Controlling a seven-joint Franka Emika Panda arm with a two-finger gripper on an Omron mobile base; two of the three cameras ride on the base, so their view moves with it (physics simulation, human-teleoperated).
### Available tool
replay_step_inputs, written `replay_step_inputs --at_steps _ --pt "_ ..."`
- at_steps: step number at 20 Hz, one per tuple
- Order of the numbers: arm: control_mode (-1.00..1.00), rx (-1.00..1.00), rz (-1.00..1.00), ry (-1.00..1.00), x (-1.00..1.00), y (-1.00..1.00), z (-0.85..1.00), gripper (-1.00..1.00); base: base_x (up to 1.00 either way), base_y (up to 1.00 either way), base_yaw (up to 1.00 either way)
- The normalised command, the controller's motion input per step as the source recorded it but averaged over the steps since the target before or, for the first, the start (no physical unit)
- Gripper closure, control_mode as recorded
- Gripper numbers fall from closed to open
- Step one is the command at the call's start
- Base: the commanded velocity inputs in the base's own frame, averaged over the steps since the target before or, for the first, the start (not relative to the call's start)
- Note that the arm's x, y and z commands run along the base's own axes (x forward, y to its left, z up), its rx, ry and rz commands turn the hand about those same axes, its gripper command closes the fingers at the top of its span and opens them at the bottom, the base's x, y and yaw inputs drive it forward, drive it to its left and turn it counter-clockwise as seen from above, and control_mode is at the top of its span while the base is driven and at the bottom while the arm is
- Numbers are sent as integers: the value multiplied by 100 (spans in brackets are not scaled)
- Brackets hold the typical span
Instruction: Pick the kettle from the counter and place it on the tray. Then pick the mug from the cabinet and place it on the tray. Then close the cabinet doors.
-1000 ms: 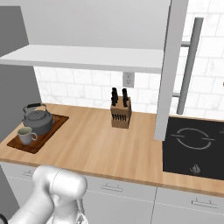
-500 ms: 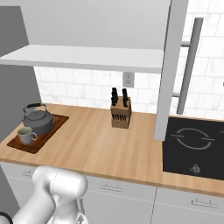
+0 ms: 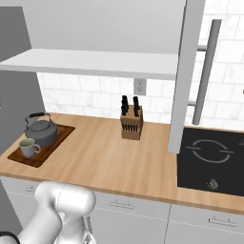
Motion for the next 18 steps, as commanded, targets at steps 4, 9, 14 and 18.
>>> replay_step_inputs --at_steps 4,9,14,18 --pt "-100 17 11 -1 49 6 -63 100 0 0 0" --pt "-100 27 5 -18 44 0 16 100 0 0 0" --pt "-100 22 4 -30 48 5 55 100 0 0 0" --pt "-100 16 2 -6 49 18 31 100 0 0 0"
